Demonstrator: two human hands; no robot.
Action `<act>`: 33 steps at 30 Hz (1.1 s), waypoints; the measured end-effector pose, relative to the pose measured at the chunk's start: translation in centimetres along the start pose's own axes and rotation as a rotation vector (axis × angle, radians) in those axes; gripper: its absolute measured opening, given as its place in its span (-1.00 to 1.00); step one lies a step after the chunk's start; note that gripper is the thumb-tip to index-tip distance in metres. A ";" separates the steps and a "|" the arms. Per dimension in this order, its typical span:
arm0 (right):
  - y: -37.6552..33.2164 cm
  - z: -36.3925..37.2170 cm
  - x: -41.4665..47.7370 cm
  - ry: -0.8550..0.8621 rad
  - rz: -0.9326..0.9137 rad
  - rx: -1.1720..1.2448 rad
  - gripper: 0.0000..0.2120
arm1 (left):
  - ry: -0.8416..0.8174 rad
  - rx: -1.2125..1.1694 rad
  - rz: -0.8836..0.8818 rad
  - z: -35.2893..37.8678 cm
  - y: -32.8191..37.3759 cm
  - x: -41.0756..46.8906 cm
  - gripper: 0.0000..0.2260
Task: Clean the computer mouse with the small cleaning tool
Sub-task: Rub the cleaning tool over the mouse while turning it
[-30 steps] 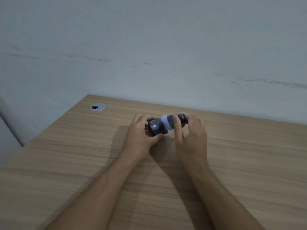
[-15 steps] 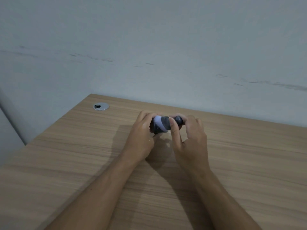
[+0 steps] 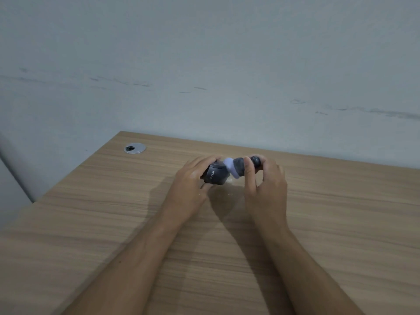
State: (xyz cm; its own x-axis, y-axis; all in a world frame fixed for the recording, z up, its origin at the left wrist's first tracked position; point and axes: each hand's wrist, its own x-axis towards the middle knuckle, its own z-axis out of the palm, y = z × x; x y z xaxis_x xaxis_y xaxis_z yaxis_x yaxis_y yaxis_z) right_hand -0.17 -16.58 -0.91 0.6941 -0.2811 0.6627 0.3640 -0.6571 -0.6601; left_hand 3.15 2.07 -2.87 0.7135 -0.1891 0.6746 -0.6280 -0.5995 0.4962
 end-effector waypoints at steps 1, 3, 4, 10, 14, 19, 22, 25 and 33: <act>0.1 -0.2 0.1 0.006 0.019 0.005 -0.84 | -0.007 0.001 -0.005 0.0 -0.1 0.0 -0.38; -0.4 -0.7 0.0 0.015 -0.001 0.034 -0.84 | -0.019 0.013 0.000 0.0 -0.1 0.1 -0.36; -0.9 -0.9 -0.2 0.010 -0.037 0.048 -0.84 | -0.028 0.028 0.016 0.1 -0.1 0.1 -0.35; 0.0 -0.3 -0.1 -0.015 0.003 -0.003 -0.81 | -0.025 0.014 0.028 -0.4 0.0 0.0 -0.40; -0.7 -1.1 -0.3 0.005 -0.061 0.055 -0.83 | -0.010 0.025 -0.006 -0.4 0.1 0.0 -0.35; 0.0 -0.3 -0.4 -0.016 -0.072 0.008 -0.83 | -0.017 -0.081 -0.077 -0.6 0.6 -0.3 -0.41; 1.0 -0.7 0.0 0.029 0.014 0.024 -0.84 | -0.035 -0.221 -0.191 -0.8 0.8 -0.5 -0.37; 0.3 -1.2 -0.4 0.031 -0.013 0.076 -0.83 | -0.032 -0.280 -0.275 -0.6 0.8 -0.5 -0.37; 1.6 -0.7 -0.1 -0.002 0.066 0.010 -0.82 | -0.014 -0.425 -0.400 -0.9 0.7 -0.6 -0.43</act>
State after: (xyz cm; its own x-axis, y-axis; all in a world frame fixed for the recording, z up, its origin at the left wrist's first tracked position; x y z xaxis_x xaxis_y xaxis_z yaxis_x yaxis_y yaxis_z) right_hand -0.07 -18.14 -1.80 0.7182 -0.3218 0.6169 0.3237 -0.6303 -0.7056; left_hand 1.95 2.43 -2.45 0.9229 -0.0239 0.3842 -0.3767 -0.2623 0.8884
